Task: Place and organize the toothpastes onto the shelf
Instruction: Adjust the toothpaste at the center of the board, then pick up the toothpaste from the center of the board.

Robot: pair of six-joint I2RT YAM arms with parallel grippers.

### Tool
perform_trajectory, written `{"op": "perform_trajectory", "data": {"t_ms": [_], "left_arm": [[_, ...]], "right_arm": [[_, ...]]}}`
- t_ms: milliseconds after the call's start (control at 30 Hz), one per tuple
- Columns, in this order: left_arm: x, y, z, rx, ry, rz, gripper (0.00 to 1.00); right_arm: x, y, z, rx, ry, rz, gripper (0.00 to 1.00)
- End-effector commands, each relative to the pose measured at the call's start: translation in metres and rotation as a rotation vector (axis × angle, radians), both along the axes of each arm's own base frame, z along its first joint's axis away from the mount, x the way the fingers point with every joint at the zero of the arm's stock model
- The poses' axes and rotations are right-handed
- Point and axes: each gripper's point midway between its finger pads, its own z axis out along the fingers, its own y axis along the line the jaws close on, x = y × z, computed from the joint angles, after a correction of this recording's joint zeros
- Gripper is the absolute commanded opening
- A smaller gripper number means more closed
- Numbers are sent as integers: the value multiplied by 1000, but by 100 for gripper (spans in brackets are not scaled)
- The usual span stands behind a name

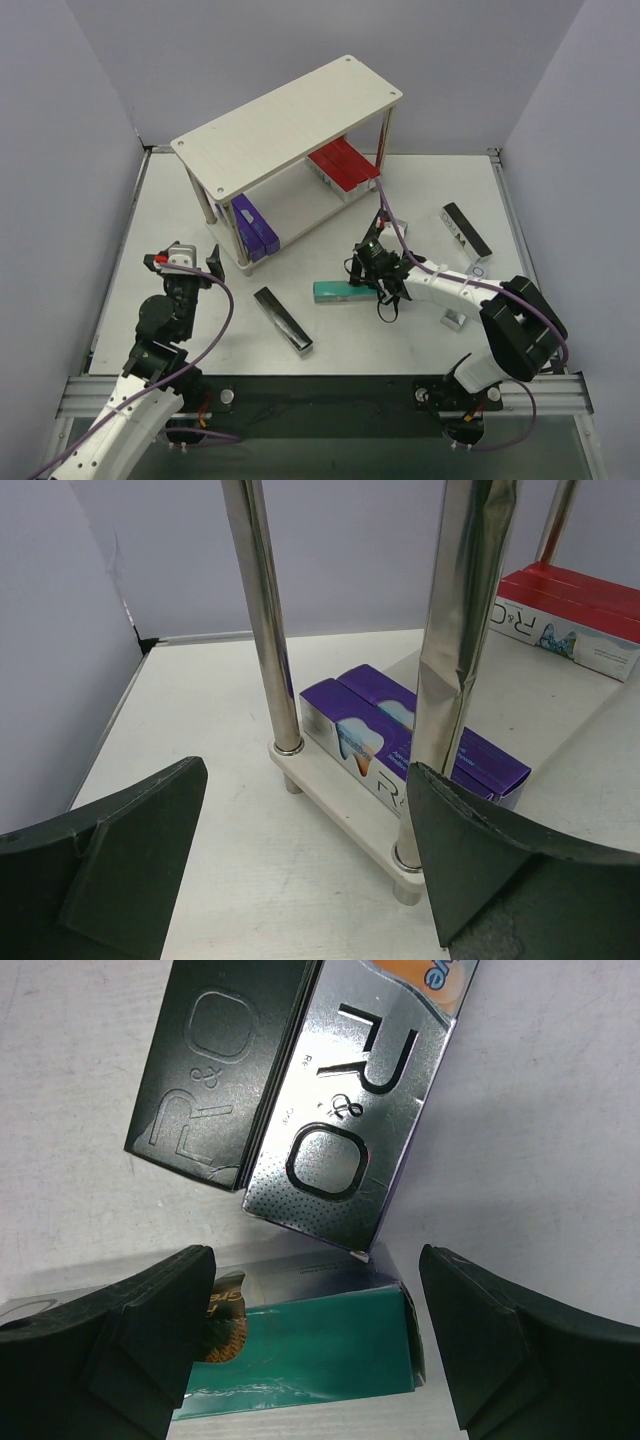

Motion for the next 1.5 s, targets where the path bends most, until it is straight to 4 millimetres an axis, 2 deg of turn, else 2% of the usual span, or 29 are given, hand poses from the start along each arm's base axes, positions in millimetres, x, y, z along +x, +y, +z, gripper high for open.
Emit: {"op": "perform_trajectory", "data": {"t_ms": [0, 100, 167, 233, 367, 400, 433, 567, 667, 700, 767, 900, 933, 1000, 1167, 1233, 1367, 1467], "left_arm": [[-1, -5, 15, -28, -46, -26, 93], [-1, -6, 14, -26, -44, -29, 93], [-1, -6, 15, -26, -48, -29, 93], [-1, -6, 14, -26, -45, -29, 93], [-1, -9, 13, -25, -42, -38, 93], [-1, -9, 13, -23, -41, -38, 93], [-1, -9, 13, -23, -42, -38, 93], [-2, -10, 14, -25, -43, -42, 93], [-2, -9, 14, -23, -45, -40, 93], [-2, -9, 14, -24, -46, -39, 93], [-2, -9, 14, -22, -45, -39, 93], [-2, -9, 14, -22, -46, -39, 93], [-2, -9, 14, -22, -46, -39, 93], [-2, -9, 14, -21, -45, -37, 93], [-1, -9, 14, -20, -46, -35, 93], [-1, -10, 14, -20, -47, -40, 93], [-1, -10, 13, -16, -42, -40, 93], [-1, -11, 13, -18, -44, -46, 93]], "right_arm": [[-21, 6, 2, 22, 85, 0, 86], [-42, 15, 10, 48, 117, 27, 85], [-45, 15, 15, 61, 108, 23, 85], [-38, 8, 20, 45, 75, 3, 84], [-13, -15, 31, -34, -24, -73, 84], [-2, -20, 35, -38, -60, -101, 84], [3, -22, 32, -51, -59, -95, 84], [28, -11, 30, -23, -79, -60, 84], [38, 2, 24, -1, -73, -4, 84], [37, 5, 17, 4, -52, 9, 84], [39, 7, 15, 5, -52, 12, 84], [35, -14, 8, -14, -33, -46, 84], [27, -24, 2, -29, -14, -64, 83], [26, -42, 8, -16, -28, -112, 82], [10, -83, 6, -6, -7, -207, 82], [10, -87, 12, 10, -20, -206, 82], [16, -82, 19, 33, -32, -130, 82], [23, -78, 16, 62, -7, -72, 83]]}}
